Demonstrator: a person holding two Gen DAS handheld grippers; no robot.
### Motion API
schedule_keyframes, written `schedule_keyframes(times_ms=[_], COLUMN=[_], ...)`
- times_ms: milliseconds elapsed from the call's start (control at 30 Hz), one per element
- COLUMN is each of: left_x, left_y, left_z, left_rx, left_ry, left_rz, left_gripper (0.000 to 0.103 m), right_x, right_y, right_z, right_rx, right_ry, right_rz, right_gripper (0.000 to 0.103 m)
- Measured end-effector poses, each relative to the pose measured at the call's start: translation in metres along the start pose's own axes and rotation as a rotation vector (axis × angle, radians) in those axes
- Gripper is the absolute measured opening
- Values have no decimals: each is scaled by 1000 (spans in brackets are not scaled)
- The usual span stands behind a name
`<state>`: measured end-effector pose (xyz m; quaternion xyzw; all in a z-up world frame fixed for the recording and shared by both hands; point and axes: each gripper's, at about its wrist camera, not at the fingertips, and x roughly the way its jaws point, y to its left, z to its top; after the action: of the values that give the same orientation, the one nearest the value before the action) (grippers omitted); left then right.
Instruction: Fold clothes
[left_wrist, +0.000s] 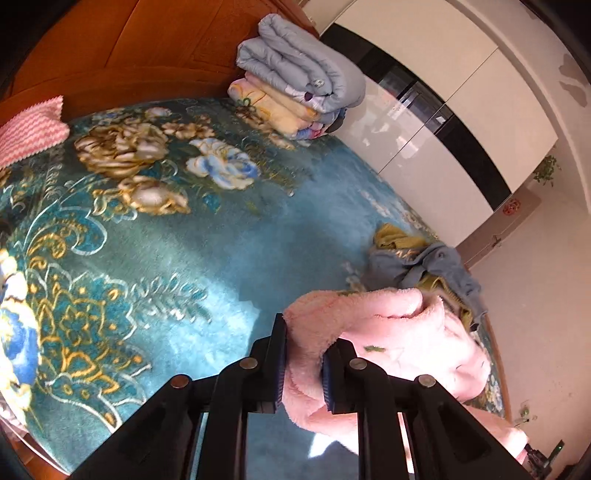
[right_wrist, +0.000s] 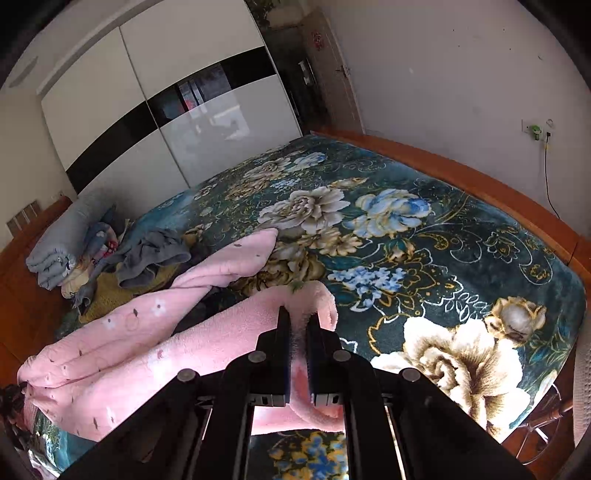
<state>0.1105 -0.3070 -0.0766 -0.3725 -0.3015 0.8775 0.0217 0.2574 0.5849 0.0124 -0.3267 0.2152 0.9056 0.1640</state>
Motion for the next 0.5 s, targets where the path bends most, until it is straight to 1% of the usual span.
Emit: schedule_keyframes(times_ms=[67,100,167,200,267,367,433,500], left_x=[13,14,17,8,-10,-38,-35,-19], left_y=[39,53,80,82,84,88,89,95], left_z=[-31,-44,-70,-73,-78,-86,-87,-91], left_rx=[-77,-122,-214,-212,-205,-194,-156,-157], left_ry=[62,74,98,83,49,-1,11,55], left_rz=[33,40,54,49,39,24,65,87], left_gripper=[17,17,17,17,17,17,17,17], right_x=[31,47,72,78,78,68,66,74], right_y=[-23,-36,-59,-66,-72,-64,-56,-52], right_z=[-34,-50,-79,-87,-93,-89,-86,-89], right_rx=[6,28,88,107,123,75,42,23], right_ry=[106,156,231,248,243,226,223,248], right_rz=[-57,-77,-103,-105,-91,-87,-88,-111], right_gripper=[6,6,6,6,6,6,7,7])
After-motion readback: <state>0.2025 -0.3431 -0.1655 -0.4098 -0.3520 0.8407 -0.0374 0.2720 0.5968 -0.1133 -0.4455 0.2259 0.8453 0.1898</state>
